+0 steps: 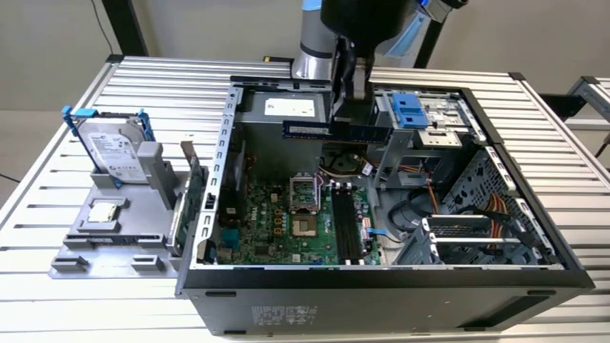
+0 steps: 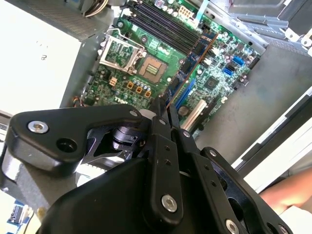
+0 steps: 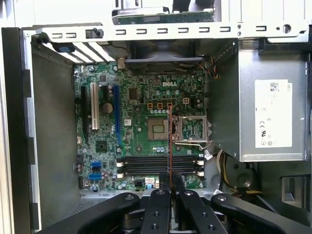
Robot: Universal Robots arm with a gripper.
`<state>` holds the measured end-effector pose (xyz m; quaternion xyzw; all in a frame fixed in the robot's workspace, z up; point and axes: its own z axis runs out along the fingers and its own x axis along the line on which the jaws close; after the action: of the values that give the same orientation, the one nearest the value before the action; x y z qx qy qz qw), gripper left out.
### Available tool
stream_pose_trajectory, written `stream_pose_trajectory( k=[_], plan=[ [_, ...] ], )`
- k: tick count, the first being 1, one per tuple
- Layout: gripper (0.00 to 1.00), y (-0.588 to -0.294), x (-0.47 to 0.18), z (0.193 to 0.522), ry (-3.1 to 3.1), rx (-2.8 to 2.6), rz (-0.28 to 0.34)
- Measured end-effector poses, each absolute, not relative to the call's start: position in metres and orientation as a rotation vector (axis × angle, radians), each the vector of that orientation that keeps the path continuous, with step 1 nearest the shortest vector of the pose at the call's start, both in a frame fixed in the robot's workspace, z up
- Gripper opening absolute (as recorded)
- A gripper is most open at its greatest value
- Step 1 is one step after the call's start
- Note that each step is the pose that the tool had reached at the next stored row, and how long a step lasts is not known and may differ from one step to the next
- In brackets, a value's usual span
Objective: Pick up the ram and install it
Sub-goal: 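Pick up the ram and move it above insertion slot, then insert the ram into the slot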
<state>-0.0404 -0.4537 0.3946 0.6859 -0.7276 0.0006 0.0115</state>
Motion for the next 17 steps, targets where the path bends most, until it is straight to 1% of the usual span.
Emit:
stream_pose_trajectory(
  k=[17],
  plan=[
    [0.0, -0.4537, -0.0404, 0.3947, -2.329, 2.074, 0.001]
  ],
)
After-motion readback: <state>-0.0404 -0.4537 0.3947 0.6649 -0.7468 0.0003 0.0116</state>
